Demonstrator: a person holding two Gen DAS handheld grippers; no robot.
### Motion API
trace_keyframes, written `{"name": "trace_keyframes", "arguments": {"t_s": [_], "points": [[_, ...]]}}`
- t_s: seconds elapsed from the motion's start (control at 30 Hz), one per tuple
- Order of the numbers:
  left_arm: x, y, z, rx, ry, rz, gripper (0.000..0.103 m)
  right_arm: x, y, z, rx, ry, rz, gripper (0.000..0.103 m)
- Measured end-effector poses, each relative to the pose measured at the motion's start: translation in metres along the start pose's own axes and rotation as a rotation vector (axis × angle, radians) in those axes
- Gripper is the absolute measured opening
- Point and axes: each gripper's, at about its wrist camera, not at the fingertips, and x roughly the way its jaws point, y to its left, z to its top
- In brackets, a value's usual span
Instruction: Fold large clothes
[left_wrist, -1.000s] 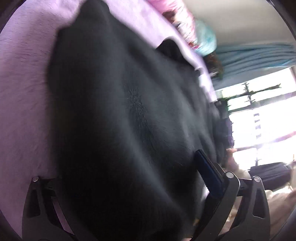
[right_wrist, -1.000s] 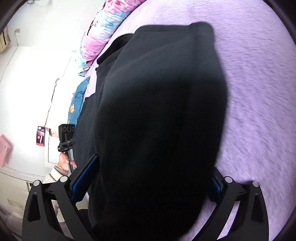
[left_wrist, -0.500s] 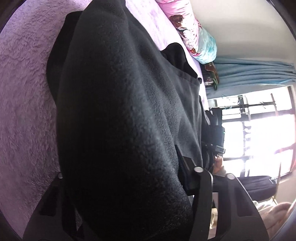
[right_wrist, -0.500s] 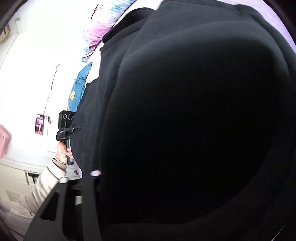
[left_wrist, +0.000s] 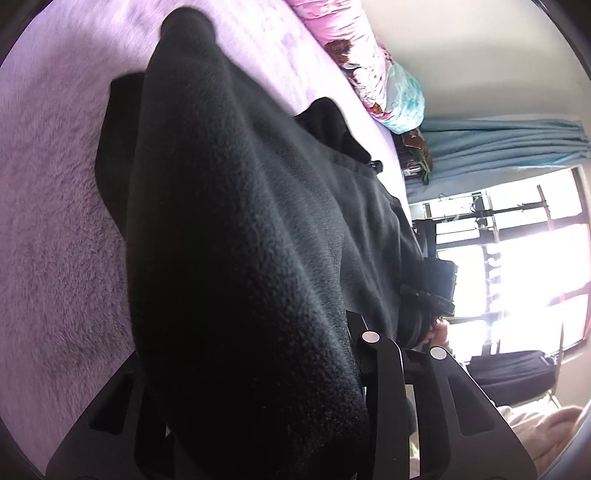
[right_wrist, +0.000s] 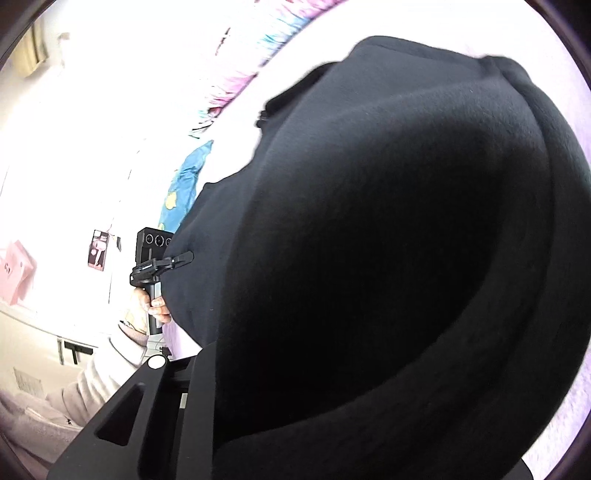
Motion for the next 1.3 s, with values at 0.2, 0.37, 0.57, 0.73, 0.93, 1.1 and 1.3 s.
{"name": "trace_keyframes", "arguments": {"t_s": [0.2,0.37,0.57,0.73,0.93,1.1,1.3], "points": [[-0.010,-0.037,0.003,0.040,-0.001,-0.025,0.029,-0.024,0.032,0.001,-0.044,-0.020,-0.016,0.024],[-0.014,-0.067,-0.001,0.054,-0.009,-0.034,0.029,-0.053,0.047,-0.006,-0.053,-0.039,-0.008,0.023],[-0.017,-0.101,0.001,0.074,-0.024,-0.043,0.029,-0.086,0.067,-0.009,-0.070,-0.077,-0.005,0.024],[-0.018,-0.131,0.007,0.082,-0.033,-0.050,0.029,-0.123,0.078,-0.012,-0.080,-0.096,0.000,0.024],[-0.025,-0.187,0.012,0.120,-0.047,-0.063,0.030,-0.160,0.105,-0.014,-0.097,-0.136,-0.005,0.024],[-0.032,-0.236,0.010,0.164,-0.057,-0.077,0.030,-0.214,0.122,-0.020,-0.112,-0.180,-0.005,0.024],[-0.023,-0.298,0.011,0.221,-0.053,-0.087,0.030,-0.268,0.131,-0.043,-0.132,-0.237,-0.008,0.024]]}}
